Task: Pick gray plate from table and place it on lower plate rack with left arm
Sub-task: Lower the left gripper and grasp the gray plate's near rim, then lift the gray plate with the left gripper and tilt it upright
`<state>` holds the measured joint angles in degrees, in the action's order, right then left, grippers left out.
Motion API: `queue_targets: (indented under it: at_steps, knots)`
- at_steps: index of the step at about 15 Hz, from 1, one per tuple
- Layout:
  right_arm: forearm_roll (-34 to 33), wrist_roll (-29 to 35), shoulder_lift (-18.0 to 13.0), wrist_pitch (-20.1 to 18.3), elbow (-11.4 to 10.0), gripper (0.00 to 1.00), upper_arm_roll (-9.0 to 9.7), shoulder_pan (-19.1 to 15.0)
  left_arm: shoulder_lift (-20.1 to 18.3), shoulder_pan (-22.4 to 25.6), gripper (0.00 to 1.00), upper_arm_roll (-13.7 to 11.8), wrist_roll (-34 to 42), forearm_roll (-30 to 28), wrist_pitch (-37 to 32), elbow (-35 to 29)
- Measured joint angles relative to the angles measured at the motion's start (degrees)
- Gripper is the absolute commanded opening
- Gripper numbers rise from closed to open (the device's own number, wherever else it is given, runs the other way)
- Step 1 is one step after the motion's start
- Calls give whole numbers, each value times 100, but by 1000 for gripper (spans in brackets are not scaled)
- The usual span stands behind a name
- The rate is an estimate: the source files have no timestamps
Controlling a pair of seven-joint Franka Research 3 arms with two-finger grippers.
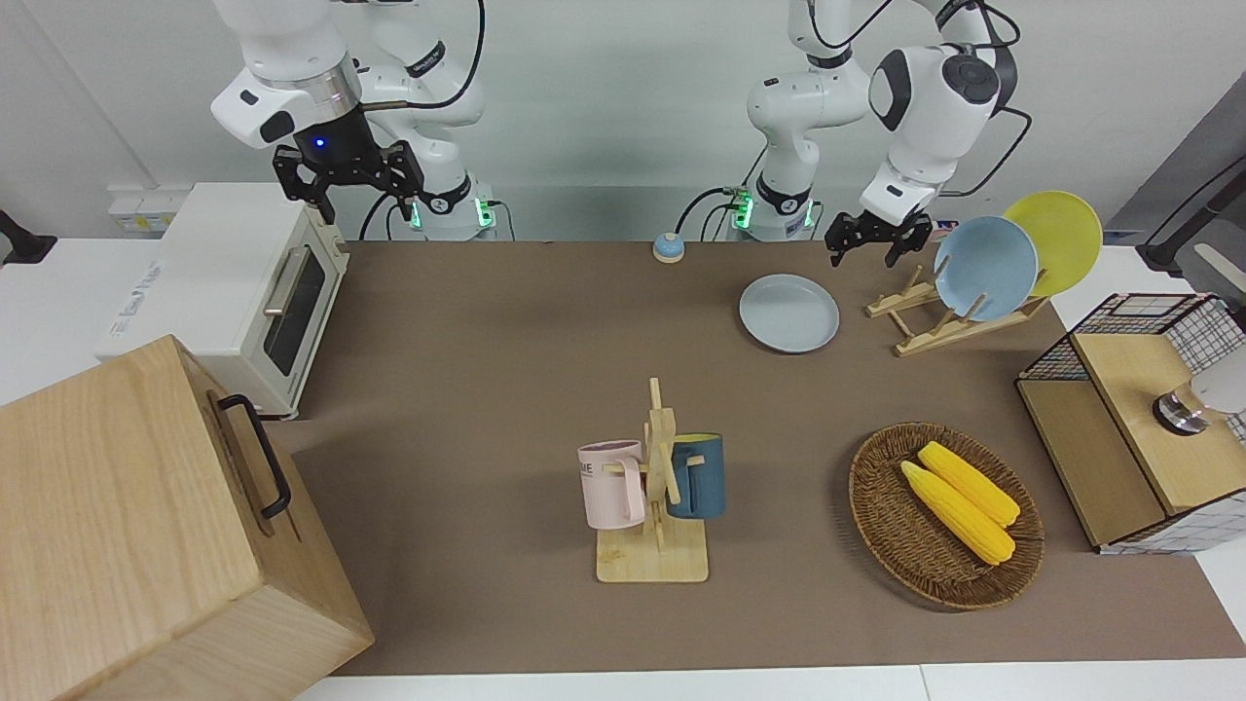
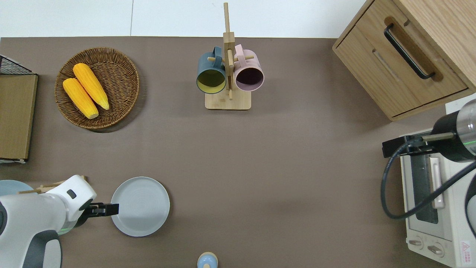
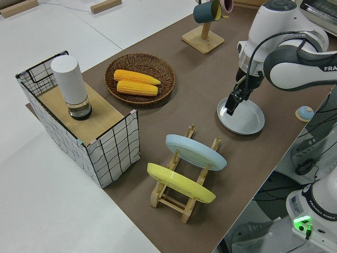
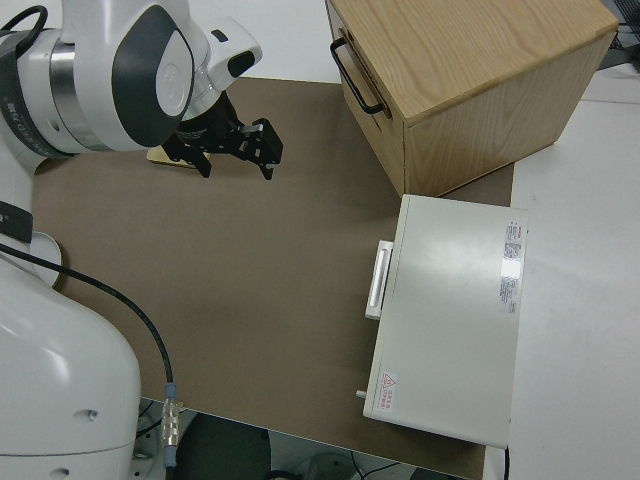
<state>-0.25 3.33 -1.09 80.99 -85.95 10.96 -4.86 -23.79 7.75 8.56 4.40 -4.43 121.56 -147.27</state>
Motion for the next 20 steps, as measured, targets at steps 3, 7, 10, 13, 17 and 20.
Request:
queue_targets:
  at_steps: [3, 7, 10, 13, 17, 20]
  knots:
    - [0, 0, 0, 0, 0, 990, 0, 0, 3, 0, 995, 1, 7, 0, 284, -224]
    - [0, 0, 0, 0, 0, 990, 0, 0, 92, 0, 995, 2, 7, -1, 980, -631]
    - [0, 0, 0, 0, 0, 990, 0, 0, 267, -1, 995, 3, 7, -6, 1372, -840]
    - [0, 0, 0, 0, 0, 990, 0, 0, 470, -1, 995, 4, 7, -7, 1693, -907]
    - [0, 0, 0, 0, 0, 987, 0, 0, 831, -1, 989, 6, 8, -7, 2317, -1108]
    - [0, 0, 0, 0, 0, 990, 0, 0, 1023, -2, 802, 9, 8, -7, 2505, -1124]
